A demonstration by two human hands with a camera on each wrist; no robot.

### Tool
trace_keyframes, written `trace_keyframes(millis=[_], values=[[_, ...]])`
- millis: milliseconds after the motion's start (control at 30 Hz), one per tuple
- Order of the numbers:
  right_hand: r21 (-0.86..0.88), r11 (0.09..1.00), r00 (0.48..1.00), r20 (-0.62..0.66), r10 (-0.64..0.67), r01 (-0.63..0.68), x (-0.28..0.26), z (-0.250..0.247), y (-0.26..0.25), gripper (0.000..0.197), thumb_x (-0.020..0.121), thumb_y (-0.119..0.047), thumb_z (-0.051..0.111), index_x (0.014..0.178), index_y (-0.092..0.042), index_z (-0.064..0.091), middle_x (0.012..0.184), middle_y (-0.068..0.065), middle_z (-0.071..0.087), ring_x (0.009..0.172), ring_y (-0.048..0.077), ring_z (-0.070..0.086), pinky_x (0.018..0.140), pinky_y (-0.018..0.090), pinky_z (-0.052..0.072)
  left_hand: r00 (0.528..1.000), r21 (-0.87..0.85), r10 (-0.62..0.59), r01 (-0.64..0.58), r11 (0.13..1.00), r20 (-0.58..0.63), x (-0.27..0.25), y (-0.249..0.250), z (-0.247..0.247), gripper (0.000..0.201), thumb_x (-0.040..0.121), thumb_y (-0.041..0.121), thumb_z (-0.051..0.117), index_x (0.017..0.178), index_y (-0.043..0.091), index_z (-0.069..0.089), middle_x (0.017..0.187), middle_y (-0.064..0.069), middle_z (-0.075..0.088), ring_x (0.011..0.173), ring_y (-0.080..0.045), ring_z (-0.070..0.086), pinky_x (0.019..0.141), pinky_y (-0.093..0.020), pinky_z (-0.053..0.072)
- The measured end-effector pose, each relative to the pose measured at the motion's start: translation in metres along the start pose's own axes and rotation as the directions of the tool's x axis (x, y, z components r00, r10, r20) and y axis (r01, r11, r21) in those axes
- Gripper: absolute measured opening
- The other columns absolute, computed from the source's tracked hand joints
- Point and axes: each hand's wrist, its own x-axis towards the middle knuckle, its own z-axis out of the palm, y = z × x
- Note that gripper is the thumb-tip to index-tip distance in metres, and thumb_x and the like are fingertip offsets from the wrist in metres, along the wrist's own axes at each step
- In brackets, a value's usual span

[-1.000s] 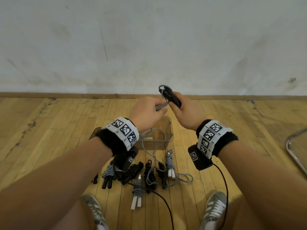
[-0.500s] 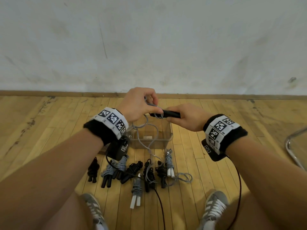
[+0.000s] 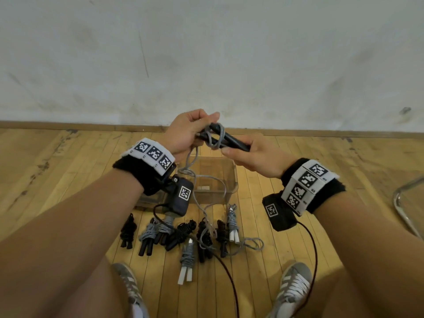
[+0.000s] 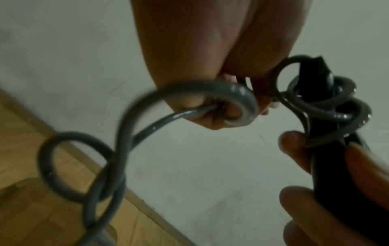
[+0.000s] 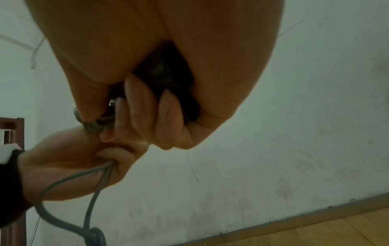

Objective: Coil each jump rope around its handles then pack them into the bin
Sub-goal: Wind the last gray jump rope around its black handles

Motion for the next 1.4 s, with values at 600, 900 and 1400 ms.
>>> trace_keyframes(millis=[600, 900, 1400], values=[[-0.183, 0.971, 0.846, -0.533, 0.035, -0.155, 0.012, -0.004, 0.027, 0.028, 0.103, -0.034, 0.054, 0.128, -0.022, 0.053, 0.072, -0.006, 0.056, 0.058, 0.014, 0.052, 0.059, 0.031, 0.042, 0.973, 0.639, 0.233, -0.180, 0.748, 0.002, -0.026, -0.012, 0.040, 0.033, 0.101, 0.043, 0.058, 0.107, 0.018, 0.078, 0.066, 0.003, 0.063, 0.057, -0.017, 0.054, 0.059, -0.022, 0.044], [-0.682, 0.671, 0.945, -0.313, 0.092, -0.291, 0.012, -0.006, 0.028, 0.020, 0.104, -0.042, 0.047, 0.114, -0.031, 0.061, 0.078, -0.009, 0.060, 0.070, 0.019, 0.059, 0.061, 0.035, 0.048, 0.959, 0.880, 0.193, -0.270, 0.390, 0.208, -0.032, 0.001, 0.036, 0.012, 0.093, 0.033, 0.070, 0.086, 0.023, 0.071, 0.081, 0.008, 0.070, 0.074, -0.011, 0.065, 0.067, -0.028, 0.052], [-0.221, 0.975, 0.988, -0.151, -0.032, -0.002, 0.004, 0.002, -0.004, 0.019, 0.097, -0.035, 0.065, 0.091, -0.018, 0.072, 0.059, -0.006, 0.051, 0.045, 0.005, 0.041, 0.049, 0.018, 0.035, 0.979, 0.408, 0.172, -0.112, 0.906, -0.113, -0.001, 0.003, 0.002, 0.029, 0.094, 0.039, 0.069, 0.076, 0.017, 0.078, 0.076, -0.021, 0.068, 0.066, -0.028, 0.060, 0.066, -0.040, 0.048]])
